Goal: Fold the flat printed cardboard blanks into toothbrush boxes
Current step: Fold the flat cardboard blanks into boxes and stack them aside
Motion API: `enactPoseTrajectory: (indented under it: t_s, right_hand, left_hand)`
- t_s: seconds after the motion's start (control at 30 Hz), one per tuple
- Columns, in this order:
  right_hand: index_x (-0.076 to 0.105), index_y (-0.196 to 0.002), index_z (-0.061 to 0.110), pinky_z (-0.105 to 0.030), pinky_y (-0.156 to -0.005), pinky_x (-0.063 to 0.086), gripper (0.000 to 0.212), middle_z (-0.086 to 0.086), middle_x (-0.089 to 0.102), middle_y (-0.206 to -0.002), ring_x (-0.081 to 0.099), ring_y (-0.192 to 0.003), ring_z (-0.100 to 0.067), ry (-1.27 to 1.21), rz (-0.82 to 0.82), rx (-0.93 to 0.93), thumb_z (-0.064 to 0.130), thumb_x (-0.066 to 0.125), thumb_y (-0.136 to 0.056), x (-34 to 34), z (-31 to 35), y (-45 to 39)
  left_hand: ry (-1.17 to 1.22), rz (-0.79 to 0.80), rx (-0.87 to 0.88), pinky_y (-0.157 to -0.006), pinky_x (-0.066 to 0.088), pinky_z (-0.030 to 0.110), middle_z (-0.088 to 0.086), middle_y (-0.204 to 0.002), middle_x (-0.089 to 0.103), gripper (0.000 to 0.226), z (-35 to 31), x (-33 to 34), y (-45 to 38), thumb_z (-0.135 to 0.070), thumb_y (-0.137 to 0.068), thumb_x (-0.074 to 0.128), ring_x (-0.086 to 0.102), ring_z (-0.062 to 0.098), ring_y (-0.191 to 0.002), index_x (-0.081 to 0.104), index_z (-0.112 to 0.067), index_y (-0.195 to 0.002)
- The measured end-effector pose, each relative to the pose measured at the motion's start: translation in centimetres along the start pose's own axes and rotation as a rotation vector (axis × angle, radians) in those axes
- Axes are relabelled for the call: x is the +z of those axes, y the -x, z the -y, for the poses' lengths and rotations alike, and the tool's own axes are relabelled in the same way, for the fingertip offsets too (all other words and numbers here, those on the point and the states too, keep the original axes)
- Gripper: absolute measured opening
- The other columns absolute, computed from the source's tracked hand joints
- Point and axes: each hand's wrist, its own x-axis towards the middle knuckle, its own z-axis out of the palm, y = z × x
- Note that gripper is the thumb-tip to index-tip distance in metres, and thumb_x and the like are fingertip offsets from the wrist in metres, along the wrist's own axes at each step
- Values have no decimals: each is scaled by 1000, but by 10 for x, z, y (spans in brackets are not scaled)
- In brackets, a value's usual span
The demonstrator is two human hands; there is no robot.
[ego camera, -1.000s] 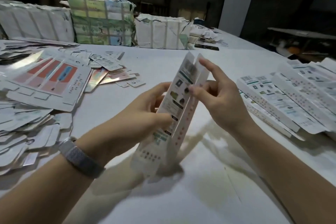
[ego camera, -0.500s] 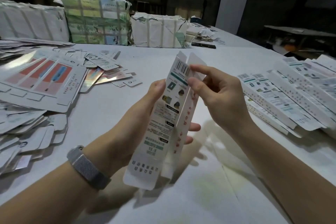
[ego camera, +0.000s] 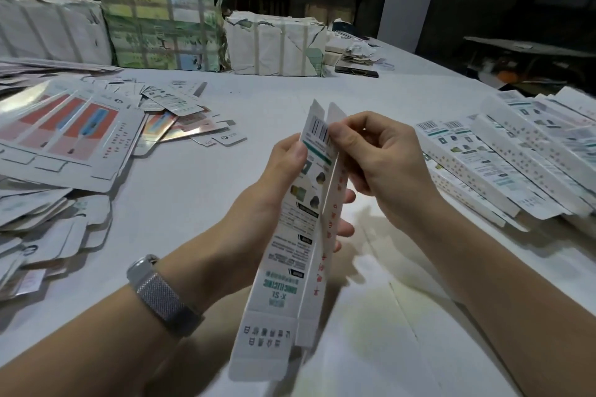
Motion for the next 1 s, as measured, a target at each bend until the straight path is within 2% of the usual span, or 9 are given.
enactPoseTrajectory:
  t_s: [0.03, 0.1, 0.2, 0.23, 0.3, 0.4, 0.5, 0.83, 1.0]
  right_hand:
    - [66, -84, 8, -18, -37, 32, 19, -9, 59, -62, 38, -39, -12, 0, 13, 6, 24, 64, -95, -1, 1, 0]
    - [62, -86, 3, -18, -37, 32, 23, -8, 58, -62, 37, -39, -13, 18, 42, 17, 23, 61, -97, -3, 3, -2]
    - [57, -82, 5, -21, -38, 28, 23, -9, 54, -63, 36, -42, -15, 28, 74, 15, 18, 57, -100, -9, 7, -3]
    - [56, -79, 6, -23, -38, 26, 23, -12, 52, -64, 36, -43, -17, 14, 81, 20, 19, 57, -99, -11, 10, -4]
    - [52, -73, 9, -26, -40, 23, 22, -16, 52, -65, 36, -45, -18, -24, 74, 36, 21, 57, -91, -14, 13, -6]
    - [49, -70, 11, -24, -41, 27, 23, -13, 57, -64, 41, -46, -16, -86, 65, 45, 21, 57, -88, -13, 10, -5]
    - [51, -72, 13, -23, -43, 31, 22, -11, 62, -68, 43, -49, -17, -155, 76, 38, 21, 60, -90, -6, 4, -2]
    - [54, -115, 26, -67, -80, 50, 31, -16, 63, -89, 68, -83, -34, -191, 62, 48, 31, 65, -86, 4, 3, 2]
    - [62, -117, 20, -58, -67, 49, 33, -24, 65, -107, 63, -88, -49, -83, 35, -1, 36, 61, -87, 7, 3, 4]
  left_hand:
    - [25, -34, 25, -53, 49, 10, -4, -56, 51, 147, -2, 0, -3, -103, -23, 51, 56, -11, -41, 54, 17, -109]
    - [3, -82, 43, -56, 49, 11, 1, -67, 46, 142, -5, 6, -11, -101, -2, 50, 55, -13, -43, 53, 9, -93]
    - [45, 66, 68, -57, 47, 8, -1, -72, 42, 57, -5, 7, 9, -59, -96, 44, 51, -15, -41, 41, -9, -70]
    - [56, 79, 44, -54, 48, 13, 2, -73, 45, 41, -1, 8, 14, -22, -108, 31, 57, -9, -45, 43, -4, -73]
    - [212, 106, -89, -60, 53, 34, 16, -81, 60, 22, 7, 8, 18, -12, -105, 31, 67, 21, -62, 45, 0, -118]
    - [431, 96, -224, -58, 56, 40, 11, -96, 74, 49, 9, 3, 26, -42, -93, 52, 69, 32, -70, 29, -53, -136]
    - [507, 166, -186, -61, 58, 37, 12, -107, 74, 56, 16, -5, 27, -36, -94, 60, 72, 38, -79, 31, -70, -129]
    - [583, 177, -110, -73, 61, 44, 19, -116, 70, 62, 19, -15, 21, -22, -83, 68, 70, 39, -94, 40, -50, -131]
    - [598, 172, -125, -72, 61, 47, 21, -119, 68, 59, 21, -15, 20, -17, -85, 66, 68, 42, -101, 39, -48, -127]
